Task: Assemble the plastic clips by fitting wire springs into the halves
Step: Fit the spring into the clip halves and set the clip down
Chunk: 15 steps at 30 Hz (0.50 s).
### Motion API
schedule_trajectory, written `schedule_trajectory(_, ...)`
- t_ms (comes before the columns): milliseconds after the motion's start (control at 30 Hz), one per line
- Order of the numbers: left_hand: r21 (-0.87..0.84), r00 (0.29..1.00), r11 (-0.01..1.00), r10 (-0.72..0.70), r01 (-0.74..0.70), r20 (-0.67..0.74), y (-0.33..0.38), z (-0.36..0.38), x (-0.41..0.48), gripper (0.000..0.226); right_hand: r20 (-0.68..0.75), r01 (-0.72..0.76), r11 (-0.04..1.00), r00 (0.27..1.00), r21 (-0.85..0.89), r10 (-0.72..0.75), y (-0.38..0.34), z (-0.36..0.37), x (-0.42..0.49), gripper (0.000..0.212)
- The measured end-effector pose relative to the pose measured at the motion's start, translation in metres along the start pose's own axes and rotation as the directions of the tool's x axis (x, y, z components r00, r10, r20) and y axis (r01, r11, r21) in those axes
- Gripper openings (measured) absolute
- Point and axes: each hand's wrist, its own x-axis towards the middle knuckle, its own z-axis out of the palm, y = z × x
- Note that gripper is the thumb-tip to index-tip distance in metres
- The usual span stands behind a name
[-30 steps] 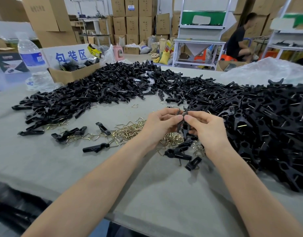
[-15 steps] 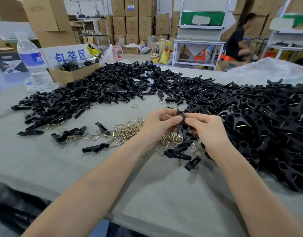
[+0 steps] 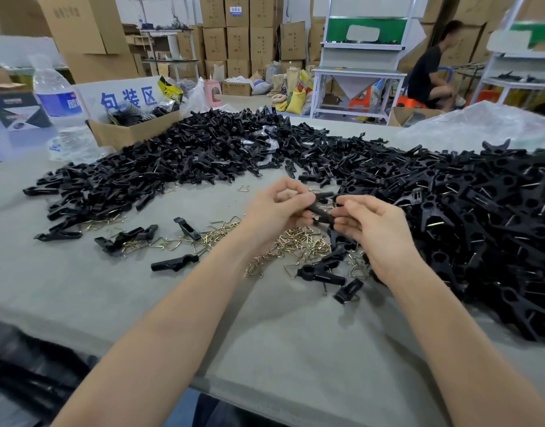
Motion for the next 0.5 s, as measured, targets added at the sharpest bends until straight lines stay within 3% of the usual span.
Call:
schedule_trajectory(67, -0.100, 0.994, 0.995, 0.014, -0.025, -0.104, 0.004, -0.008, 0.003, 0.011, -0.003, 0.080, 0.936, 0.996, -0.343, -0.086, 0.004, 0.000, 0.001, 0.016)
schedule_trajectory(133, -0.178, 0.986, 0.983, 0.027, -0.056, -0.164, 0.005, -0.015, 0.004, 0.013, 0.177, 0.225, 0.724, 0.974, -0.653, -0.142, 0.007, 0.004, -0.004, 0.014)
schedule_trajectory(233, -0.218, 0.982, 0.972, 0.046, -0.086, -0.183, 0.005, -0.017, 0.005, 0.013, 0.364, 0.359, 0.439, 0.928, -0.824, -0.075, 0.016, 0.015, -0.008, 0.020)
schedule_trajectory(500, -0.160, 0.974, 0.982, 0.062, -0.098, -0.218, 0.004, -0.011, 0.004, 0.013, 0.325, 0.320, 0.460, 0.943, -0.828, -0.070, 0.014, 0.020, -0.012, 0.003)
